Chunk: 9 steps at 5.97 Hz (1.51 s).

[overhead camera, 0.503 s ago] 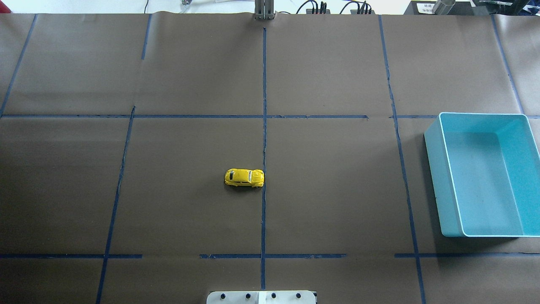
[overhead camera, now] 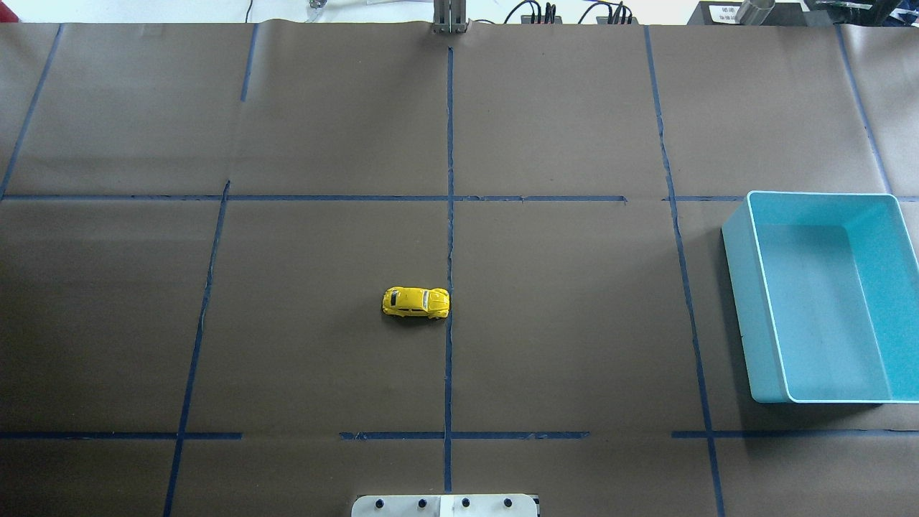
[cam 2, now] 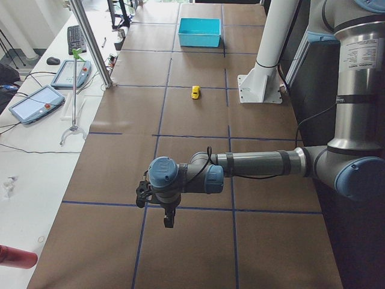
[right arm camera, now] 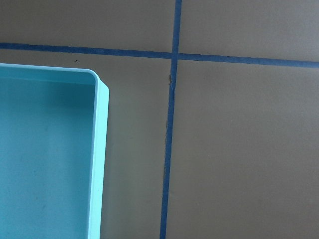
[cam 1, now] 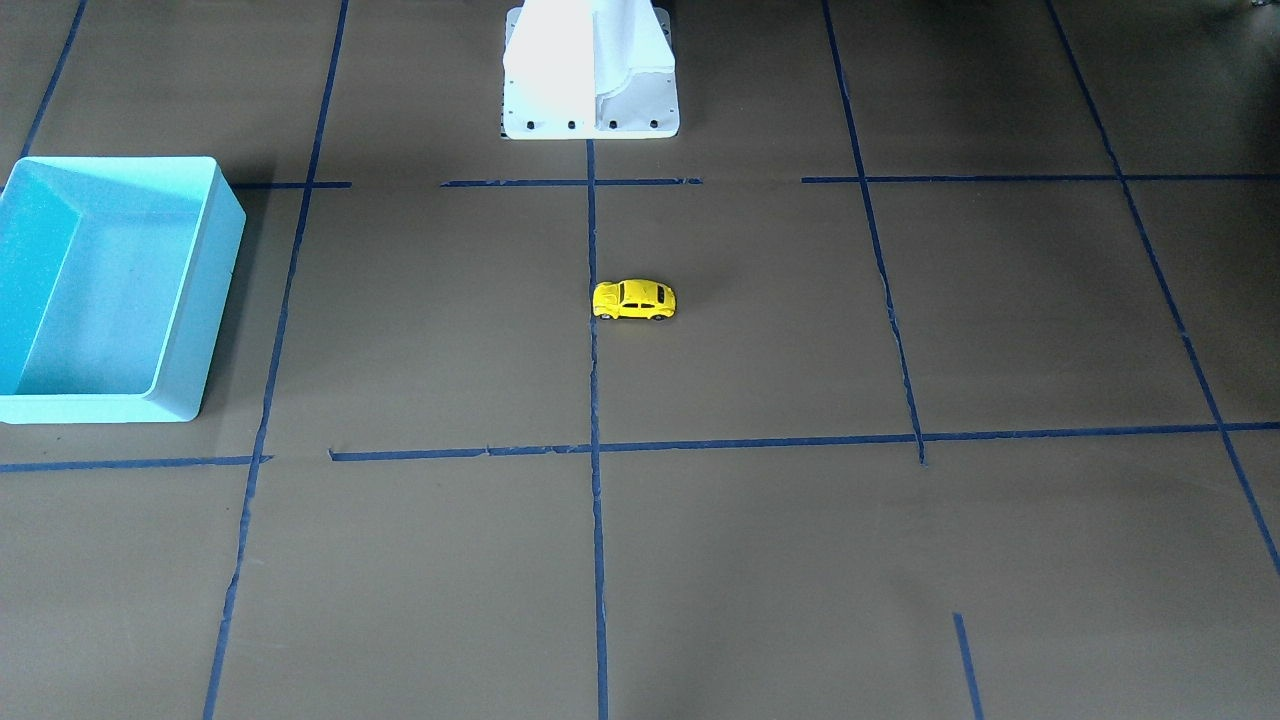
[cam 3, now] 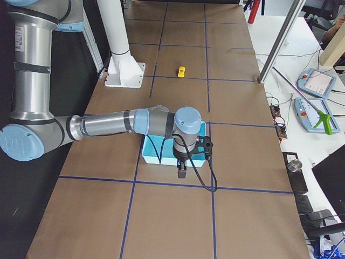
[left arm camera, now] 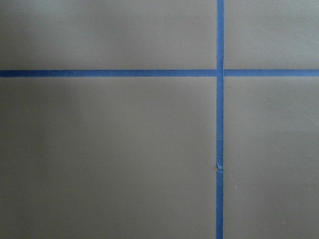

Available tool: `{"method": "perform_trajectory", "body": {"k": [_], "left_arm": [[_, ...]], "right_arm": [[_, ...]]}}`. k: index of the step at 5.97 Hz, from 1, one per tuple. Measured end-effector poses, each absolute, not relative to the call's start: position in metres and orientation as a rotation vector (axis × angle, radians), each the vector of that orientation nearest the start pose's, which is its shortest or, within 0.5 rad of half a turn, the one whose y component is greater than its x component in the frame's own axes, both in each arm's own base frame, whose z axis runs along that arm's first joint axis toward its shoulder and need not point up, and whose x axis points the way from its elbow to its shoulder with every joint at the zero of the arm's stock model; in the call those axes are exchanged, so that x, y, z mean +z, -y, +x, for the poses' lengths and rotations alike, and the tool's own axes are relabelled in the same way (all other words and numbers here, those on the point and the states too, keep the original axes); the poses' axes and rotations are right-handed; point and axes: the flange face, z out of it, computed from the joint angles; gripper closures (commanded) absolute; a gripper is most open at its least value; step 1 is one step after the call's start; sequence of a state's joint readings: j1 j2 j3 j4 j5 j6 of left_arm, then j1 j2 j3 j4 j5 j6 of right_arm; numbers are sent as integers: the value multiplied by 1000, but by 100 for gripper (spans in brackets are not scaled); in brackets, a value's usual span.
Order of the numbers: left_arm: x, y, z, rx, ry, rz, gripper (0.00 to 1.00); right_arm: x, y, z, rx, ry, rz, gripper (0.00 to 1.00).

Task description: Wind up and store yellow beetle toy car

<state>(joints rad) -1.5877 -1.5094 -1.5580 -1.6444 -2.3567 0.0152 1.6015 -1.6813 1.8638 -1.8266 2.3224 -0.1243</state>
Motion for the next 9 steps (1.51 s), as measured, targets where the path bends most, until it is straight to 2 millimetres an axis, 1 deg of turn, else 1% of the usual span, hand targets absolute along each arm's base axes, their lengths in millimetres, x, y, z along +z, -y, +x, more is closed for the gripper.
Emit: {"method": "perform_trajectory", "body": {"k": [2,3,4,5,6,7,8,9], "left_arm": [[685,464,-70,-1,-793,15,0],[680,468,-64,23,-796,31,0],[673,476,-46,82,-797,73,0],[662,484,-20,160,-800,124,0],[645,496,9,239,-807,169,0],[622,511,40,317,-817,210,0],[588,524,80,409,-830,251,0],[549,534,126,509,-847,291,0]], "right_arm": [[594,431,79,-62,754,-10,0],[594,431,79,-62,754,-10,0],[594,431,79,-62,753,-10,0],[594,431,79,-62,753,-11,0],[594,431,79,-61,753,-13,0],[594,431,79,-61,753,-13,0],[594,431,79,-61,752,-13,0],[596,431,79,-60,752,-16,0]]}}
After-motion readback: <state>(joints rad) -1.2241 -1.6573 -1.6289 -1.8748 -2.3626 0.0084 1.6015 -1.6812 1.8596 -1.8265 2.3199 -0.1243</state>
